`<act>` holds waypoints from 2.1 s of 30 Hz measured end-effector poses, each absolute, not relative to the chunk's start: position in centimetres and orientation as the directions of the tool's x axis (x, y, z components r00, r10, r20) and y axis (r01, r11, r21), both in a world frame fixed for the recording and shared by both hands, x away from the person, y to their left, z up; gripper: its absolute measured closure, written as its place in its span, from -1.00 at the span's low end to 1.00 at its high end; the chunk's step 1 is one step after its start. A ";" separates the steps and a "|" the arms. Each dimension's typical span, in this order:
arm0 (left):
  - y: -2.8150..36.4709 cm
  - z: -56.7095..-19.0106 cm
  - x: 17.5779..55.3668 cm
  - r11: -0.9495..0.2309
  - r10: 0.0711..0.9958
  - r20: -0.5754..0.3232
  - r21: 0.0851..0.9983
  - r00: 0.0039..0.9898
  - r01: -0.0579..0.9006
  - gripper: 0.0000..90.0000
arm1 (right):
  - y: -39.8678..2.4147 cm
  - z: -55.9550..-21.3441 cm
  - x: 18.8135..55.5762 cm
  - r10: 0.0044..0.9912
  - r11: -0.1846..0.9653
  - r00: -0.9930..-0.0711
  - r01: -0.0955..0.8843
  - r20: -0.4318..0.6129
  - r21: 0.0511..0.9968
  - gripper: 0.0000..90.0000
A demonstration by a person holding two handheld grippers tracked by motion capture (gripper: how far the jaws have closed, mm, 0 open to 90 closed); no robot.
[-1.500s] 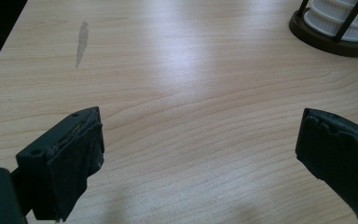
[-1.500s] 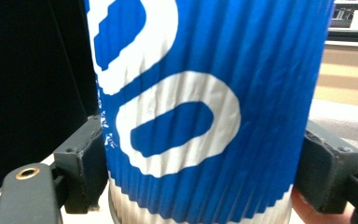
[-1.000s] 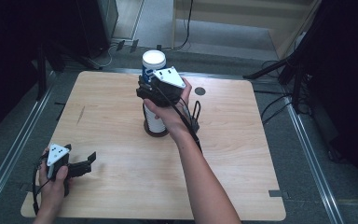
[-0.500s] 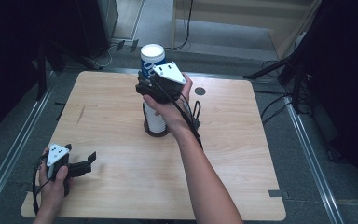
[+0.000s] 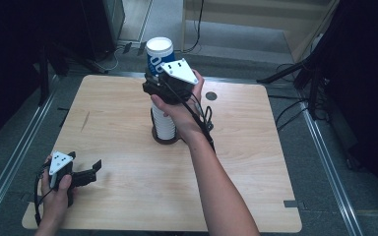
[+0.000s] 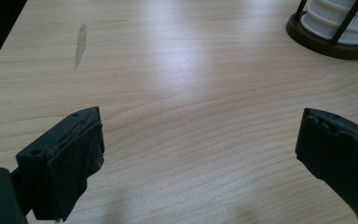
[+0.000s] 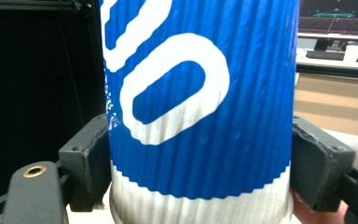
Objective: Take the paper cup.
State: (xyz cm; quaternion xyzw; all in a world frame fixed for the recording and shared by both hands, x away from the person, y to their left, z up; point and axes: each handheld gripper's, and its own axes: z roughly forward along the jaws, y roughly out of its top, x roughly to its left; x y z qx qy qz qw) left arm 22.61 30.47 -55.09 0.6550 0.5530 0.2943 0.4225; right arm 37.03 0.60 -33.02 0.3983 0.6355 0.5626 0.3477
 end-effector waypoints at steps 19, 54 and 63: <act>30.5 -55.1 22.6 -0.033 0.972 -0.082 0.879 0.219 0.476 -0.96 | 0.1 -30.8 36.9 0.899 0.018 -0.437 0.095 0.025 0.995 -0.58; 30.5 -55.1 22.7 -0.035 0.972 -0.082 0.877 0.222 0.478 -0.96 | -4.4 -29.3 36.4 0.929 0.015 -0.370 0.058 0.007 0.998 -0.58; 30.5 -55.1 22.7 -0.034 0.972 -0.083 0.878 0.221 0.477 -0.96 | -6.5 -29.8 36.0 0.941 0.009 -0.337 0.058 0.011 0.998 -0.58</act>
